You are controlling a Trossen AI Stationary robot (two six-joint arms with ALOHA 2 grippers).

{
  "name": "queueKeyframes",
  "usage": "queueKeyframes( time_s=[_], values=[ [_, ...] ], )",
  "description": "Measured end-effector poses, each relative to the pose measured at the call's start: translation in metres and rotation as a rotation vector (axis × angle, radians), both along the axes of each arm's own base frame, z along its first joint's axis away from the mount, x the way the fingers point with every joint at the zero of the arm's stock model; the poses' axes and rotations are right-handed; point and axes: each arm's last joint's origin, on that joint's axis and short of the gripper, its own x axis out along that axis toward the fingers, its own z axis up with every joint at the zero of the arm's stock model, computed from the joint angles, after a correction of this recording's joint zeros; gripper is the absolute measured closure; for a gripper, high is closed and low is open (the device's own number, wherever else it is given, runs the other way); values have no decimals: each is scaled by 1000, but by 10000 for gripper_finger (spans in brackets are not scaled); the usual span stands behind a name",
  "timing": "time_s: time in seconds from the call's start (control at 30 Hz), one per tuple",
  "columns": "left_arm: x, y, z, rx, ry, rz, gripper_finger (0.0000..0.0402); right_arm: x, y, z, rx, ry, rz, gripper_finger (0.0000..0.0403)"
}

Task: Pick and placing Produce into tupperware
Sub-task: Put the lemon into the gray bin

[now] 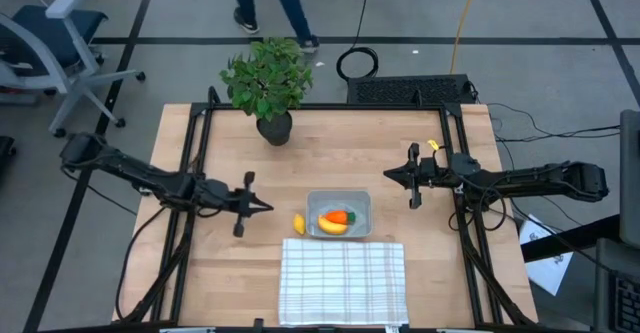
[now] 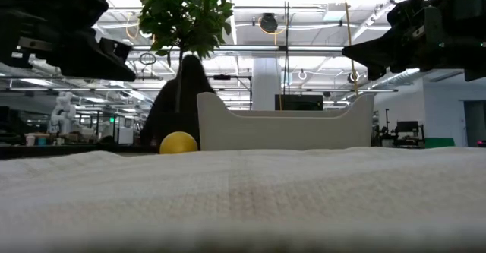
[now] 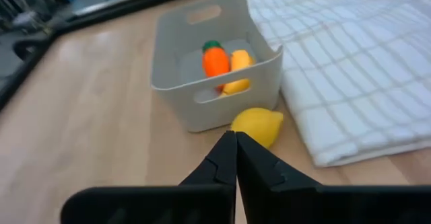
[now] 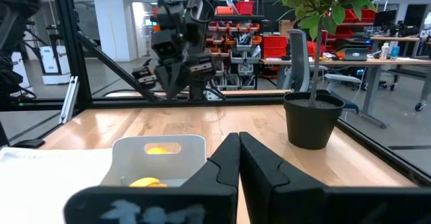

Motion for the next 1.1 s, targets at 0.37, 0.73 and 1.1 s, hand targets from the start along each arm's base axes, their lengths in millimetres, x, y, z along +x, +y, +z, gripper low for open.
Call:
queueKeyframes(
  time_s=[0.37, 0.73, 1.1],
  values=[
    [28, -9, -15, 55, 143, -36, 369, 0, 0, 0, 1, 5, -1, 403],
    [38, -12, -19, 143, 83, -84, 276, 0, 0, 0, 1, 5, -1, 403],
    [40, -11, -16, 194, 47, -79, 133, 0, 0, 0, 1, 4, -1, 403]
  ],
)
